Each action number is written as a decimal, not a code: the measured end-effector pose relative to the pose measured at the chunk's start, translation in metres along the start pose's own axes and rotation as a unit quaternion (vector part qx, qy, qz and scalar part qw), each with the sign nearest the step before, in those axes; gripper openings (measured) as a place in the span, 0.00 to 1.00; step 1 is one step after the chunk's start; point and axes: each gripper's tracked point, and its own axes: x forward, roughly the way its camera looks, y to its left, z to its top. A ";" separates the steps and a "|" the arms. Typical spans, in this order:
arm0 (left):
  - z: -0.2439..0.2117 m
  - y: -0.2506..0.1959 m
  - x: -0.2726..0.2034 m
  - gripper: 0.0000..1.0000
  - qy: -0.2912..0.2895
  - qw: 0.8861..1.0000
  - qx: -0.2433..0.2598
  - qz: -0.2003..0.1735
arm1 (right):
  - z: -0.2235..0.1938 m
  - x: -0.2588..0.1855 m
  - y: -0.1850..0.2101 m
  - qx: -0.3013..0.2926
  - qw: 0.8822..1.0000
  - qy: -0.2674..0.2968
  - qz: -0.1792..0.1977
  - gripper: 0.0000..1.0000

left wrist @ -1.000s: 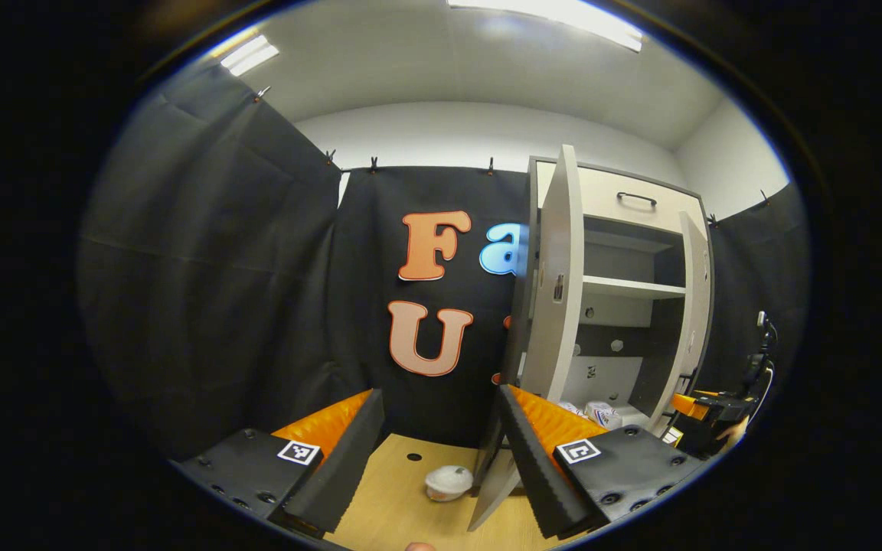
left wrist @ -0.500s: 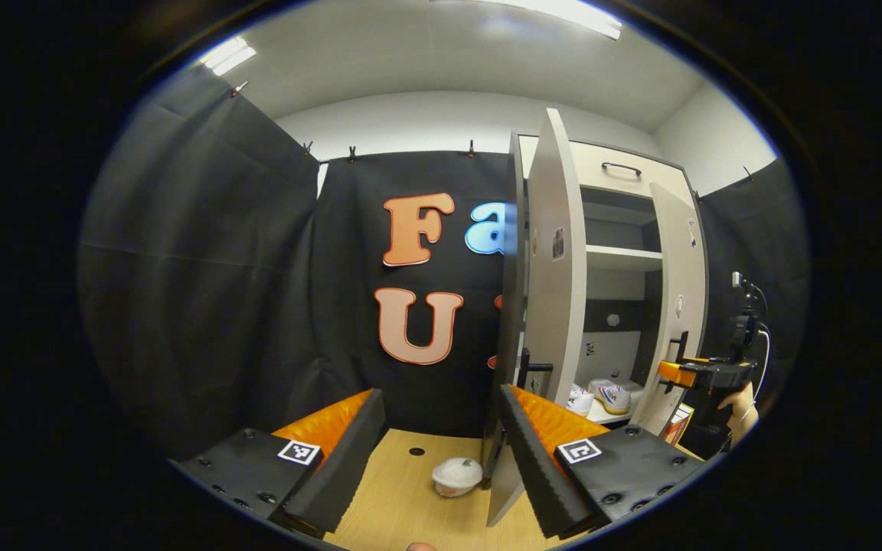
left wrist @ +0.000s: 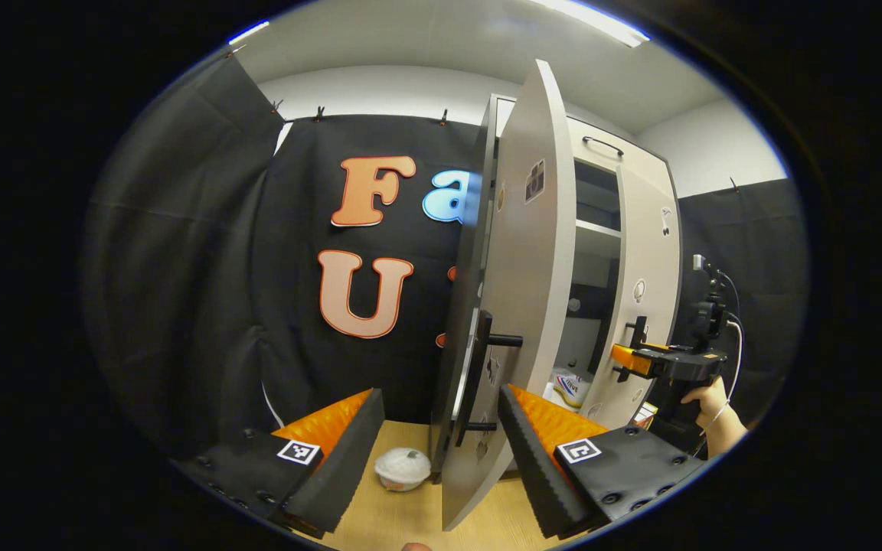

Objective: Grab one shoe with the right hand and put it into the shoe cabinet, grab the other shoe with the left hand and put it into the shoe cabinet; then close the right door with the right hand and the left door with the left hand.

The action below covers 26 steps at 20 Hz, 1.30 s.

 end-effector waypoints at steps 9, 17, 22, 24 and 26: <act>-0.009 -0.023 0.018 0.99 0.019 1.000 0.003 -0.022 | 0.019 -0.063 -0.012 0.002 1.000 -0.017 -0.001 0.92; -0.016 -0.076 0.032 0.96 0.031 0.997 -0.001 -0.073 | 0.035 -0.109 -0.033 -0.023 0.999 -0.040 0.002 0.92; -0.017 -0.108 0.043 0.99 0.031 0.995 0.017 -0.092 | 0.045 -0.133 -0.056 -0.063 0.996 -0.059 -0.011 0.92; -0.019 -0.119 0.047 0.99 0.032 0.994 0.018 -0.100 | 0.046 -0.141 -0.063 -0.080 0.995 -0.062 -0.016 0.92; -0.021 -0.135 0.055 0.96 0.036 0.993 0.008 -0.117 | 0.050 -0.149 -0.066 -0.093 0.993 -0.071 -0.016 0.92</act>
